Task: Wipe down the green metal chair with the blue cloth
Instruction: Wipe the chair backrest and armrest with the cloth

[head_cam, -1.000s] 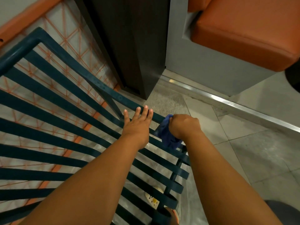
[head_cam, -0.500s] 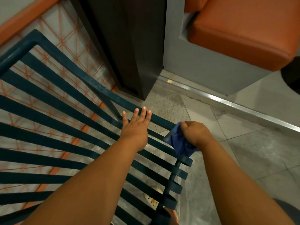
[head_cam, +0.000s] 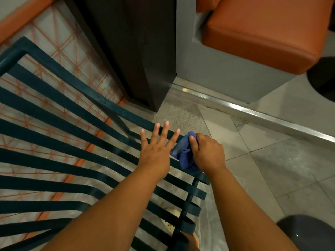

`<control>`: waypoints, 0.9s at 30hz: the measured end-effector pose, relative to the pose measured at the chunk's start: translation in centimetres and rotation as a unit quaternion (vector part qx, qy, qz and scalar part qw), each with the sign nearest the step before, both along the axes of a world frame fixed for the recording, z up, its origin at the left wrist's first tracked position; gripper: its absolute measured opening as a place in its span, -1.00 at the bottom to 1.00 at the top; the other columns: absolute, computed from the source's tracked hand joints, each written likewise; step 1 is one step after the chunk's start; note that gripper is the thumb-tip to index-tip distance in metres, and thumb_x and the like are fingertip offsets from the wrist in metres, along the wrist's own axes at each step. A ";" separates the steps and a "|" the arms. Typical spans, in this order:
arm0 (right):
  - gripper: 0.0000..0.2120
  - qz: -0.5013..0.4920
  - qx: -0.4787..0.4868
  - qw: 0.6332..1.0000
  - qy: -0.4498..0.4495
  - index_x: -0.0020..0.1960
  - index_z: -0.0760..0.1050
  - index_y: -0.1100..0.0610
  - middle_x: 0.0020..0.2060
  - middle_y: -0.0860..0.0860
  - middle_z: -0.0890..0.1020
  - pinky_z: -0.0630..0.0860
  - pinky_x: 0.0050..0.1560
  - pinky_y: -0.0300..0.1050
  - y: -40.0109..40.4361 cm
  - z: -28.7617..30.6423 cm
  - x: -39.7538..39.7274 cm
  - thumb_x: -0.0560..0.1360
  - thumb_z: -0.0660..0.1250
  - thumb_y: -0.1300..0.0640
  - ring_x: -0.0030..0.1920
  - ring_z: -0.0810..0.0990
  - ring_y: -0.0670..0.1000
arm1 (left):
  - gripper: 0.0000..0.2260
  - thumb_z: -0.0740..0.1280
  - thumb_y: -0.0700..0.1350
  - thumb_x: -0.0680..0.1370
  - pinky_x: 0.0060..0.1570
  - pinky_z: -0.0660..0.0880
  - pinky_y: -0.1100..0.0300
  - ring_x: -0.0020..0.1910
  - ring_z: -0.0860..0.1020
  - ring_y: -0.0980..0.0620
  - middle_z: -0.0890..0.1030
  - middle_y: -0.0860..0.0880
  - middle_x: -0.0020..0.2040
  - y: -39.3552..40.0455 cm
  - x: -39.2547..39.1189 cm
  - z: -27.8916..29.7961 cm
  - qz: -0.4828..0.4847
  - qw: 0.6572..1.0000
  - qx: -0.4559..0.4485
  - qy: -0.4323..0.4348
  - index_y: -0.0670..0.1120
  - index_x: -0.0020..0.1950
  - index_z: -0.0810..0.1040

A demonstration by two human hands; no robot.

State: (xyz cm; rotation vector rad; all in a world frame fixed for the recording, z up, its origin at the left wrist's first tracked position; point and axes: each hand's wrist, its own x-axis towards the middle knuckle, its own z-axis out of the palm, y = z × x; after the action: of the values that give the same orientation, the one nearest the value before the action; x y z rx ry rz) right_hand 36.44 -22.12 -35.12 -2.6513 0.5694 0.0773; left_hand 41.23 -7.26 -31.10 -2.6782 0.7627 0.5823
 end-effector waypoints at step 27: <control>-0.59 -0.193 0.154 0.965 -0.085 -0.17 0.45 0.03 -0.25 0.00 0.53 0.43 0.02 0.12 -1.4 -2.6 -3.1 0.51 -0.09 -0.15 -0.16 0.50 0.09 | 0.05 0.28 -0.35 0.45 0.39 -0.30 -0.31 0.46 -0.43 -0.11 -0.52 -0.03 0.45 -1.4 -0.9 -0.7 0.010 1.000 -0.010 0.027 0.16 0.35 -0.59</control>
State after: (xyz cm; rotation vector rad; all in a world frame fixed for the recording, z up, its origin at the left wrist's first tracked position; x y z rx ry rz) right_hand 33.31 -23.47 -37.74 -2.1800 0.9211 -0.1619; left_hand 40.34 -8.64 -31.77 -2.7006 0.7617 0.6578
